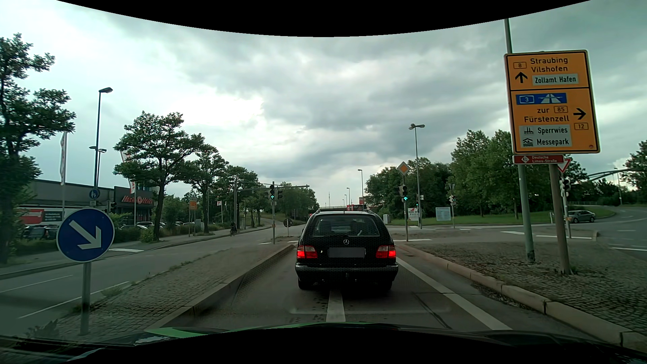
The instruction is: Follow the waypoints while adhering to traffic rules and regulations
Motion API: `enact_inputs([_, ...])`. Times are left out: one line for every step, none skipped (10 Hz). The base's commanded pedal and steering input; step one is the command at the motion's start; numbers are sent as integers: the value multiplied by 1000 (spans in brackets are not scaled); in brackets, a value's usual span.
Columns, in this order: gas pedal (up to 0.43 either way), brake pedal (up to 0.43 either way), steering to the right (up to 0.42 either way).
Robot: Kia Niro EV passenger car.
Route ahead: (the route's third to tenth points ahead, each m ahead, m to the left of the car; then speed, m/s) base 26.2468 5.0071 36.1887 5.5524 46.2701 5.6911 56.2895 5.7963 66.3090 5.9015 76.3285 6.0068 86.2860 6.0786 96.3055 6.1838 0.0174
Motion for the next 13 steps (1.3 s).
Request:
enact_inputs([0, 262, 3])
enact_inputs([0, 256, 3])
enact_inputs([0, 256, 3])
enact_inputs([0, 171, 3])
enact_inputs([0, 49, 3])
enact_inputs([0, 55, 3])
enact_inputs([0, 61, 3])
enact_inputs([0, 24, 3])
enact_inputs([0, 0, 3])
enact_inputs([0, 0, 3])
enact_inputs([0, 0, 3])
enact_inputs([0, 0, 3])
enact_inputs([0, 0, 3])
